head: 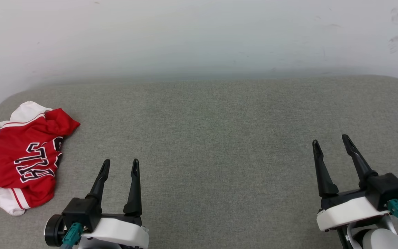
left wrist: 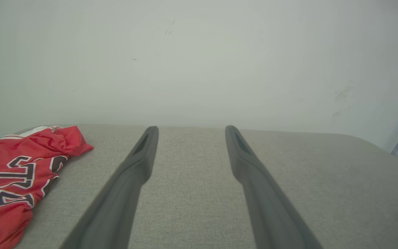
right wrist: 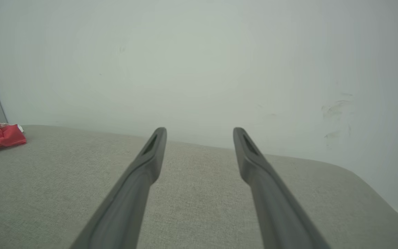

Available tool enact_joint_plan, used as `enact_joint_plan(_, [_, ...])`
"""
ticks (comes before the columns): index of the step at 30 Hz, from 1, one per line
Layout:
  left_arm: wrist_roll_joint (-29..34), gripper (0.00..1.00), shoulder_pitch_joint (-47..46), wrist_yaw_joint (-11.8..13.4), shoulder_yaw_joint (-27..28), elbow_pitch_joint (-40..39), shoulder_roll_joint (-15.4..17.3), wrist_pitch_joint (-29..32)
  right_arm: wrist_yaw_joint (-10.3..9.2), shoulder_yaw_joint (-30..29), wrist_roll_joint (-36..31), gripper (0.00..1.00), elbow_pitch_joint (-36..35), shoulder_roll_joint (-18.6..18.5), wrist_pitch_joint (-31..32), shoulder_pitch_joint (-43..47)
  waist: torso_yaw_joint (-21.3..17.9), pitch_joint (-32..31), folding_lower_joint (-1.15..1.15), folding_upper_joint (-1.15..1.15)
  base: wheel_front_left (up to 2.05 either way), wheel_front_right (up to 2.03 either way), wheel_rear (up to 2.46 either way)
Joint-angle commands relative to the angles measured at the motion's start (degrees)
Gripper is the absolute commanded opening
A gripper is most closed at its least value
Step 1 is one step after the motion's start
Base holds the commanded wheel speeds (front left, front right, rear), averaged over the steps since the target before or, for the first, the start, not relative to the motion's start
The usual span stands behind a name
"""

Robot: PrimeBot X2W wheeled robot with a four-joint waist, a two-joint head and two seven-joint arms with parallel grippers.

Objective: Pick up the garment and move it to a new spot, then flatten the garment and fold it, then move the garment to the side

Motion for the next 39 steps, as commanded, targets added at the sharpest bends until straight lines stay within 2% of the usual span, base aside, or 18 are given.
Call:
enact_joint_plan(1, [1.30,1.00,0.10,0.50,-0.44,-0.40,0.35,-0.63,-0.02,0.23,0.23,1.00,-0.63,-0.06,-0.52,-0.54,-0.05,0.02,0.00,0.00,0.00,0.00,0.00])
enact_joint_plan(5, [0.17,1.00,0.43,0.04,-0.13,-0.65,-0.12,-0.94,-0.02,-0.03,2.45,1.00,-0.45,-0.06,-0.96,-0.31,-0.10,0.05,0.00,0.00,0.00,0.00,0.00])
enact_joint_plan(8, [-1.10,1.00,0.86,-1.85,1.56,-0.92,-1.03,-1.39,-0.02,-0.20,6.99,1.00,0.64,-0.06,-1.41,0.17,-0.12,0.01,0.00,0.00,0.00,0.00,0.00])
enact_joint_plan(16, [-0.99,1.00,1.86,-5.56,4.16,-0.10,-1.87,-2.17,-0.02,0.73,11.93,1.00,2.81,-0.05,-2.11,0.52,-0.23,-0.12,0.00,0.00,0.00,0.00,0.00])
enact_joint_plan(22, [-0.12,1.00,2.55,-6.82,3.90,1.42,-1.97,-2.75,-0.02,0.89,10.20,1.00,4.63,-0.05,-2.80,0.31,-0.40,-0.13,0.00,0.00,0.00,0.00,0.00])
enact_joint_plan(29, [1.71,1.00,2.38,-7.16,3.27,2.15,-1.98,-3.50,-0.03,1.35,6.06,1.00,5.51,-0.05,-3.46,-0.03,-0.52,0.03,0.00,0.00,0.00,0.00,0.00])
enact_joint_plan(39, [0.64,1.00,2.54,-6.96,3.11,2.90,-1.99,-3.49,-0.03,1.41,6.27,1.00,5.49,-0.05,-3.43,0.06,-0.36,-0.07,0.00,0.00,0.00,0.00,0.00])
